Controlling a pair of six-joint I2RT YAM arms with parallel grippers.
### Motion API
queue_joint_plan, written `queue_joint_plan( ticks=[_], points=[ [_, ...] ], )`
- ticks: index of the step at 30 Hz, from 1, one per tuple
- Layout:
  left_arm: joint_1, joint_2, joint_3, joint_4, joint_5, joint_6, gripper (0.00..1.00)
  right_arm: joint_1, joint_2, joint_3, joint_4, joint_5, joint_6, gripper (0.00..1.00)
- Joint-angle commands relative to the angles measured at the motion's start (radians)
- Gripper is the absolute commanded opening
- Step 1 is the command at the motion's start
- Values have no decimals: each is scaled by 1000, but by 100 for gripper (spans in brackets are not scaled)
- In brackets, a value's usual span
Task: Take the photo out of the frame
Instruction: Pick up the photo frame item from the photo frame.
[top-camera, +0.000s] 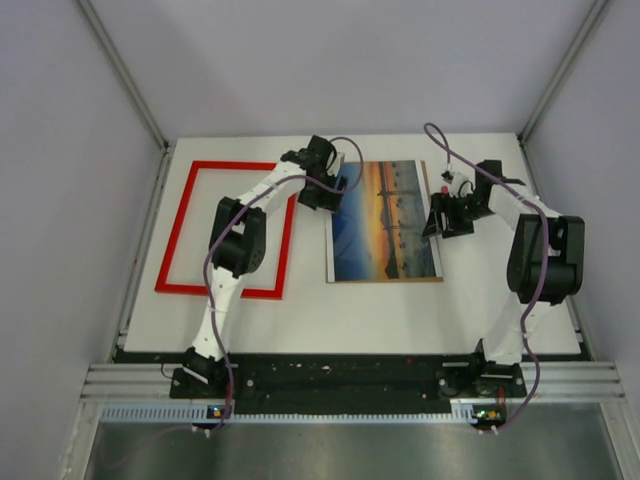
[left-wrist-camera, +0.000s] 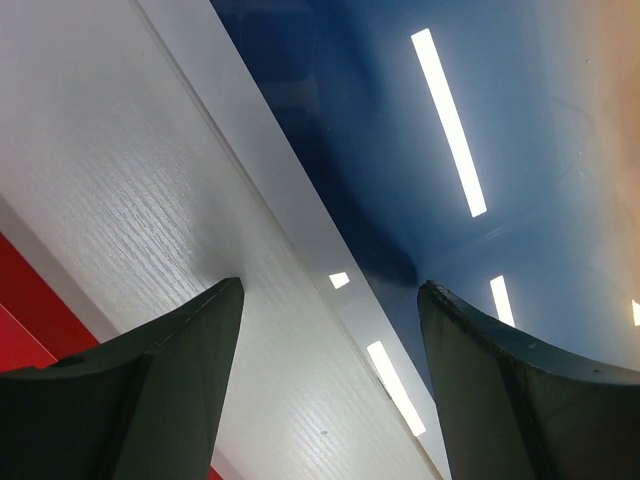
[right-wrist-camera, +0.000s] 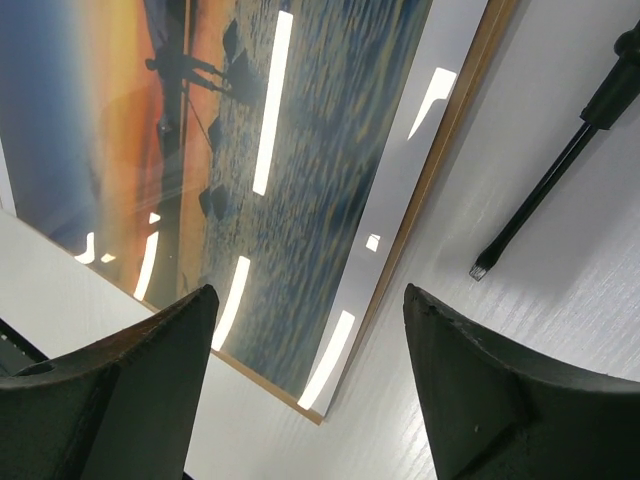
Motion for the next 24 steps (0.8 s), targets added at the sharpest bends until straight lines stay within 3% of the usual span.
queue_joint_plan(
  ticks=[1, 16, 24],
  points=[
    [-1, 31, 1, 15, 32, -10, 75, -6, 19, -1, 13, -21, -17, 74],
    [2, 14, -40, 30, 43, -6, 40, -5, 66, -5, 15, -6, -7, 70],
    [5, -9, -49, 32, 37, -9, 31, -5, 74, -2, 8, -15, -8, 64]
  ],
)
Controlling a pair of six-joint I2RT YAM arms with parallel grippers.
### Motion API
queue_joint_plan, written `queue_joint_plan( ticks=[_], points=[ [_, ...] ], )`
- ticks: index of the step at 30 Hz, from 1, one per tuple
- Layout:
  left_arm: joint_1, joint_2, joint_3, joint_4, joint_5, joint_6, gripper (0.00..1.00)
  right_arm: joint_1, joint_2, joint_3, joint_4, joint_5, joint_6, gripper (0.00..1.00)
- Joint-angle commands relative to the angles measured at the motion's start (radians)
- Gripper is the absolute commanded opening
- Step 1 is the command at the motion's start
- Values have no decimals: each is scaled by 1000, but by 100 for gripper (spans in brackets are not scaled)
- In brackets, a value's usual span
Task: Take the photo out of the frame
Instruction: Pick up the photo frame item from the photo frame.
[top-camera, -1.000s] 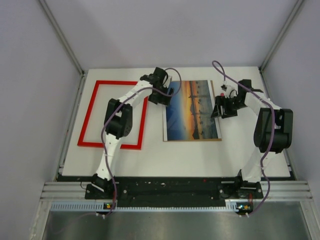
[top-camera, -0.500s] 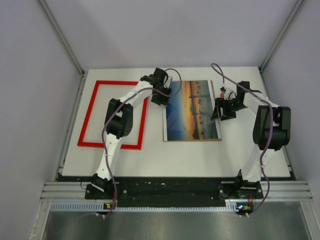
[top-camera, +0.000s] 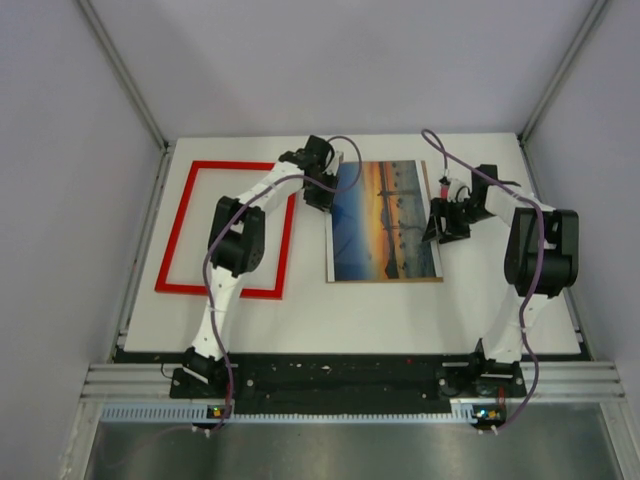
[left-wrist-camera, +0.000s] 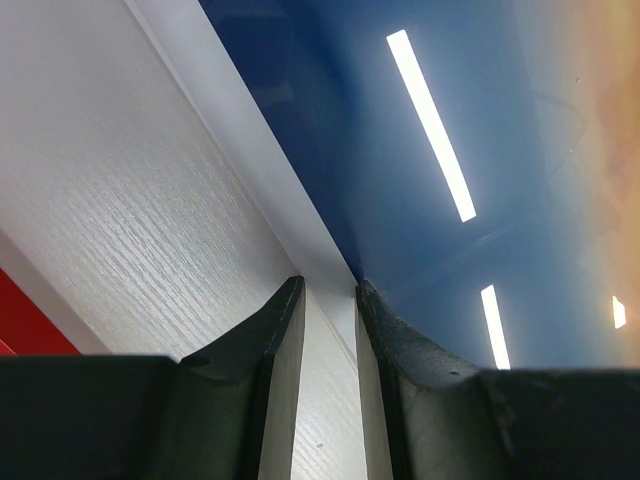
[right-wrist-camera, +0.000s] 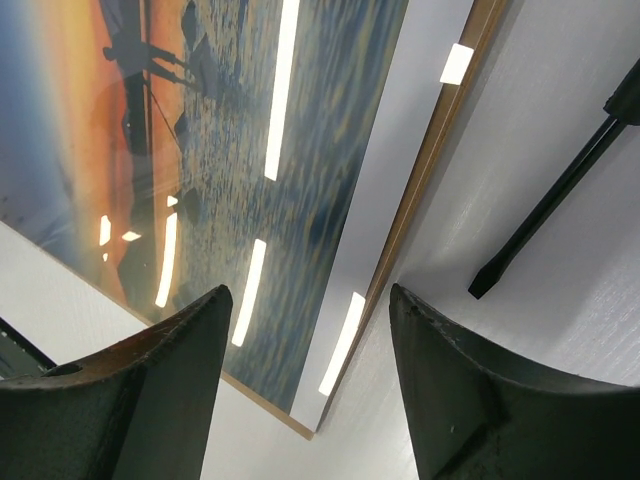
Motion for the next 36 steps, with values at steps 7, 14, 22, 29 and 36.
queue_joint_plan(
  ticks=[7, 14, 22, 29, 36],
  points=[
    [-3, -42, -53, 1, -17, -6, 31, -6, 1, 1, 4, -15, -8, 63],
    [2, -96, -62, 6, -32, -13, 31, -6, 3, 2, 1, -59, -8, 61],
    [17, -140, -68, 9, -43, -18, 31, -6, 5, 8, -5, -98, -8, 60],
    [20, -160, -70, 9, -40, -17, 31, -6, -15, 11, -10, -127, -5, 59],
    [20, -165, -70, 8, -29, -20, 32, -6, -31, 16, -8, -147, 4, 59]
  ],
)
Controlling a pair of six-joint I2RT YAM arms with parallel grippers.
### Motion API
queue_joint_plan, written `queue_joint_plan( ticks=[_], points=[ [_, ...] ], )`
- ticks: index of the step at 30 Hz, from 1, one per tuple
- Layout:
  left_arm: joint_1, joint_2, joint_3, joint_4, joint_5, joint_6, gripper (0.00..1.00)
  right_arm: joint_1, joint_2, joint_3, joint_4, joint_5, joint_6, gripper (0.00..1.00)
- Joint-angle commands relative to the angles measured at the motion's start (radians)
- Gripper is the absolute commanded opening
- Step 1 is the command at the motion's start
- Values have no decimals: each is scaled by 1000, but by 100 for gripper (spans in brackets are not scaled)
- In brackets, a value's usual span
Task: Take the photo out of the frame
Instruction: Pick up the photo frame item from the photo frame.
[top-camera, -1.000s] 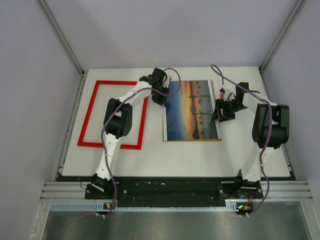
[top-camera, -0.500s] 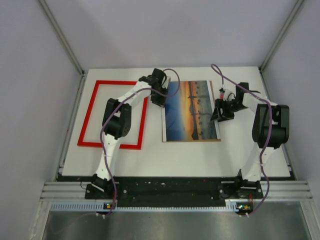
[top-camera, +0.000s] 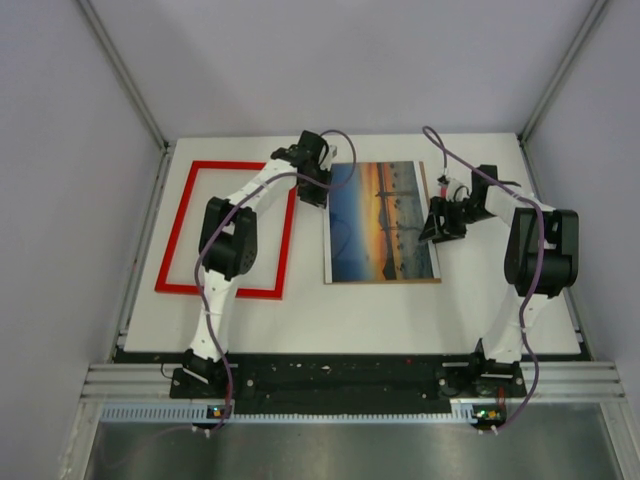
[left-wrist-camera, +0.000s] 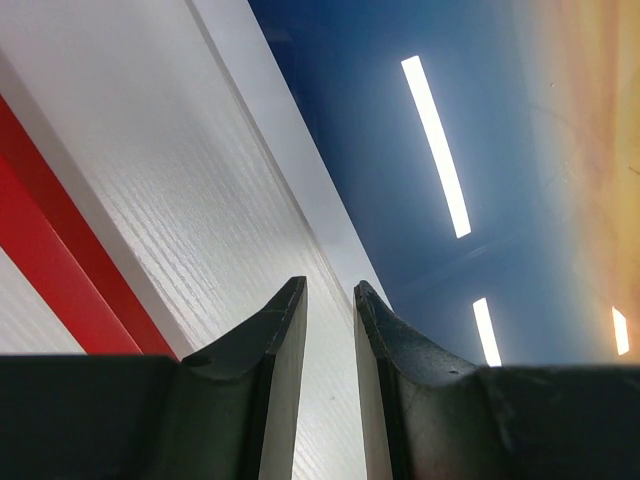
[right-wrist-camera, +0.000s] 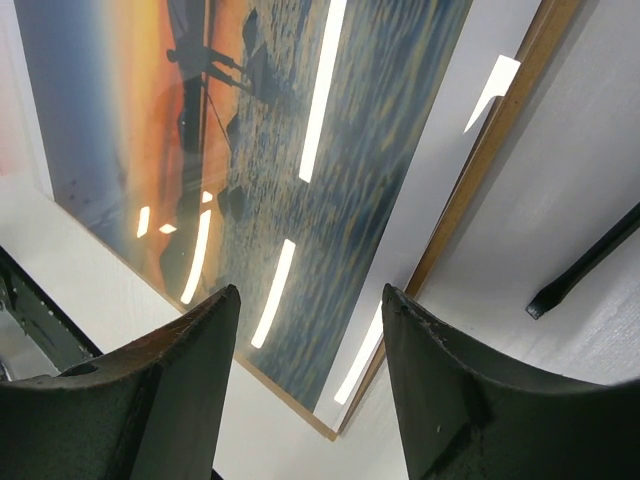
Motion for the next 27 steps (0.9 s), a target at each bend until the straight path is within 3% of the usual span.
queue_joint_plan(
  ticks=[1, 10, 18, 27],
  points=[
    [2, -67, -2, 3, 3, -6, 32, -5, -34, 16, -1, -52, 2, 59],
    [9, -84, -15, 13, 9, -13, 32, -5, -8, 13, -1, -54, 2, 58],
    [47, -116, -53, 49, 109, -61, 31, -5, 24, 14, -1, -77, 3, 57],
    [59, -55, -67, 49, 115, -49, 37, -5, -11, 19, 41, 51, 21, 61]
  ],
)
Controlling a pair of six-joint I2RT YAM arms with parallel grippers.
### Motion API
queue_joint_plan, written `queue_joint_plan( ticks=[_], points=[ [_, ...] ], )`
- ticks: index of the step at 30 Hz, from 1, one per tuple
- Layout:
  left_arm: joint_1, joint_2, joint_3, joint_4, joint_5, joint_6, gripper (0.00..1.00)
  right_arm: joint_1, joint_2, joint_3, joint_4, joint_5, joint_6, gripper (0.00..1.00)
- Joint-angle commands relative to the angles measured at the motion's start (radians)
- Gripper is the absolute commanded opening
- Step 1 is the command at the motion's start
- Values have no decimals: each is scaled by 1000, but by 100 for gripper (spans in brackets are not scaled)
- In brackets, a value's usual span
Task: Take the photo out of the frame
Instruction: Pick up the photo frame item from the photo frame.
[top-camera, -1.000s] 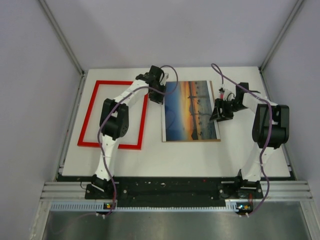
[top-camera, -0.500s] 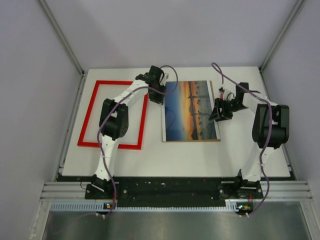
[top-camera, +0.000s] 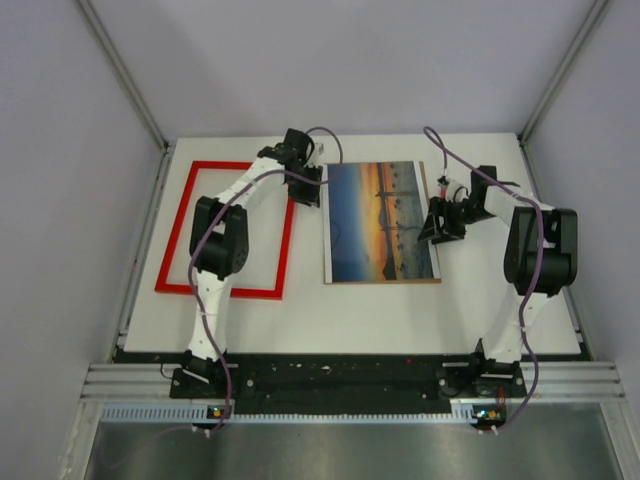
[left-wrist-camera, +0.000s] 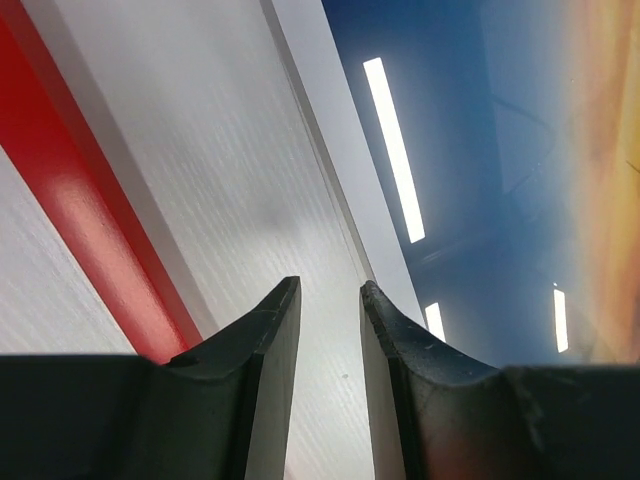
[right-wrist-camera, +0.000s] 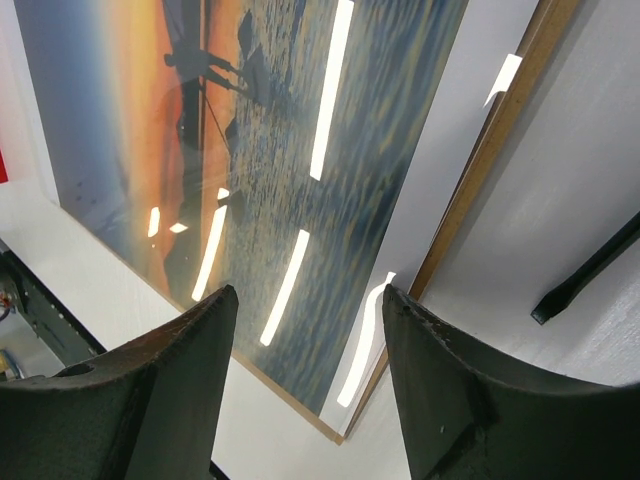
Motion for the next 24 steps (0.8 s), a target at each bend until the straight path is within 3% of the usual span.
queue_joint_plan(
  ticks=[1, 24],
  points=[
    [1, -5, -14, 36, 60, -7, 37, -5, -23, 15, 37, 60, 2, 61],
    [79, 63, -91, 100, 397, -33, 49, -4, 23, 6, 60, -29, 13, 61]
  ],
)
